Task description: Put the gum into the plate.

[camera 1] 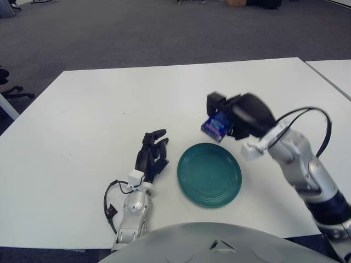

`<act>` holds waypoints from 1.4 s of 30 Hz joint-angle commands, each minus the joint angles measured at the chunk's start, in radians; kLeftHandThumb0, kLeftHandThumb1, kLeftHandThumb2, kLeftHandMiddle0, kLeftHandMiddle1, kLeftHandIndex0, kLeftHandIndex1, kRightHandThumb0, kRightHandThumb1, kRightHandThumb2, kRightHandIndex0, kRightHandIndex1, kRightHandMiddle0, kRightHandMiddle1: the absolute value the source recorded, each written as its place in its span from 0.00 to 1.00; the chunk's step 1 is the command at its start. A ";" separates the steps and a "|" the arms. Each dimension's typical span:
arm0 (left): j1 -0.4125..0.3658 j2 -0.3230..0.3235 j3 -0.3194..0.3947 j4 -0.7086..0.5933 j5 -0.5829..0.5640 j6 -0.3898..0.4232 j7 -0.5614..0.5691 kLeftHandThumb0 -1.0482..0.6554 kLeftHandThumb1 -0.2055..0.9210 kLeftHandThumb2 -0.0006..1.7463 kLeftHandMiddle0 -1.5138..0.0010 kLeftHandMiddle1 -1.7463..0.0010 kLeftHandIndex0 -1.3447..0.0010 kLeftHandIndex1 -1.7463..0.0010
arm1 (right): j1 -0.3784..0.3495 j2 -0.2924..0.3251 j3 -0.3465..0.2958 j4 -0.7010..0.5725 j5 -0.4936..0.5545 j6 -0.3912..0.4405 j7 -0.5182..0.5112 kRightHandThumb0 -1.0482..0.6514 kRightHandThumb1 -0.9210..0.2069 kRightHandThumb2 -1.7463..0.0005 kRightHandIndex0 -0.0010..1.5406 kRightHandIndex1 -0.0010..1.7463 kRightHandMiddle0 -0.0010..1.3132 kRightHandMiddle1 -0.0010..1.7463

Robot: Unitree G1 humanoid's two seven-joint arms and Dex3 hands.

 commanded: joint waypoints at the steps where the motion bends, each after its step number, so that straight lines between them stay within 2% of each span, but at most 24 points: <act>1: 0.015 0.007 0.007 0.017 0.003 0.026 -0.006 0.26 1.00 0.40 0.75 0.57 0.86 0.40 | 0.017 0.002 0.013 -0.042 -0.017 -0.030 0.026 0.36 0.41 0.35 0.77 1.00 0.38 1.00; 16: 0.016 0.015 0.005 -0.005 0.012 0.045 -0.010 0.26 1.00 0.41 0.77 0.57 0.86 0.40 | 0.046 0.006 0.060 0.017 -0.059 -0.195 0.020 0.34 0.49 0.29 0.80 1.00 0.43 1.00; 21: 0.016 0.014 0.004 -0.008 0.014 0.043 -0.009 0.26 1.00 0.42 0.77 0.57 0.86 0.40 | 0.048 0.010 0.063 0.052 -0.056 -0.228 0.016 0.35 0.47 0.30 0.80 1.00 0.43 1.00; 24: 0.016 0.013 0.003 -0.008 0.014 0.040 -0.008 0.25 1.00 0.42 0.77 0.57 0.86 0.40 | 0.061 0.015 0.068 0.099 -0.068 -0.258 -0.025 0.35 0.46 0.31 0.79 1.00 0.42 1.00; 25: 0.015 0.013 0.003 -0.008 0.015 0.039 -0.008 0.25 1.00 0.43 0.77 0.57 0.86 0.40 | 0.062 0.017 0.067 0.107 -0.069 -0.263 -0.030 0.35 0.45 0.31 0.78 1.00 0.41 1.00; 26: 0.014 0.013 0.003 -0.006 0.018 0.035 -0.007 0.25 1.00 0.43 0.77 0.57 0.87 0.40 | 0.064 0.020 0.066 0.111 -0.073 -0.266 -0.037 0.36 0.39 0.37 0.71 1.00 0.37 1.00; 28: 0.013 0.013 0.003 -0.002 0.023 0.026 -0.005 0.24 1.00 0.43 0.77 0.57 0.87 0.40 | 0.069 0.023 0.063 0.114 -0.083 -0.267 -0.039 0.37 0.33 0.42 0.64 1.00 0.33 1.00; 29: 0.013 0.014 0.004 0.000 0.026 0.022 -0.004 0.24 1.00 0.44 0.76 0.57 0.87 0.40 | 0.071 0.024 0.062 0.114 -0.088 -0.266 -0.037 0.38 0.24 0.50 0.54 1.00 0.28 1.00; 30: 0.011 0.013 0.004 0.005 0.030 0.015 -0.002 0.23 1.00 0.44 0.76 0.57 0.87 0.40 | 0.071 0.016 0.063 0.109 -0.099 -0.256 -0.008 0.38 0.20 0.53 0.51 1.00 0.26 1.00; 31: 0.009 0.013 0.005 0.010 0.039 0.007 0.004 0.22 1.00 0.46 0.77 0.57 0.87 0.39 | 0.067 0.004 0.068 0.102 -0.111 -0.243 0.038 0.28 0.13 0.52 0.35 0.91 0.17 0.91; 32: 0.007 0.012 0.005 0.013 0.045 0.002 0.007 0.19 1.00 0.47 0.78 0.57 0.89 0.39 | 0.065 -0.005 0.071 0.097 -0.119 -0.235 0.070 0.21 0.08 0.50 0.24 0.71 0.11 0.73; 33: 0.007 0.009 0.006 0.016 0.055 -0.004 0.016 0.19 1.00 0.47 0.78 0.58 0.89 0.38 | 0.059 -0.014 0.076 0.092 -0.123 -0.224 0.116 0.19 0.06 0.49 0.21 0.62 0.09 0.67; 34: 0.005 0.006 0.007 0.020 0.061 -0.008 0.022 0.17 1.00 0.49 0.79 0.59 0.91 0.38 | 0.054 -0.018 0.078 0.090 -0.124 -0.218 0.144 0.14 0.04 0.48 0.16 0.45 0.05 0.53; 36: 0.004 -0.003 0.008 0.023 0.075 -0.013 0.038 0.14 1.00 0.50 0.81 0.62 0.94 0.38 | 0.045 -0.023 0.081 0.089 -0.114 -0.205 0.196 0.08 0.02 0.46 0.10 0.24 0.02 0.35; 37: 0.002 -0.009 0.009 0.025 0.080 -0.014 0.047 0.14 1.00 0.51 0.81 0.63 0.94 0.38 | 0.041 -0.023 0.079 0.092 -0.099 -0.200 0.215 0.08 0.01 0.45 0.09 0.21 0.02 0.32; 38: 0.001 -0.013 0.010 0.027 0.084 -0.016 0.054 0.13 1.00 0.51 0.82 0.66 0.96 0.39 | 0.038 -0.023 0.077 0.094 -0.088 -0.195 0.229 0.05 0.01 0.44 0.06 0.15 0.01 0.24; 42: -0.002 -0.022 0.012 0.033 0.091 -0.023 0.072 0.11 1.00 0.53 0.82 0.73 0.99 0.41 | 0.039 -0.015 0.061 0.099 -0.042 -0.183 0.252 0.01 0.00 0.43 0.02 0.04 0.00 0.08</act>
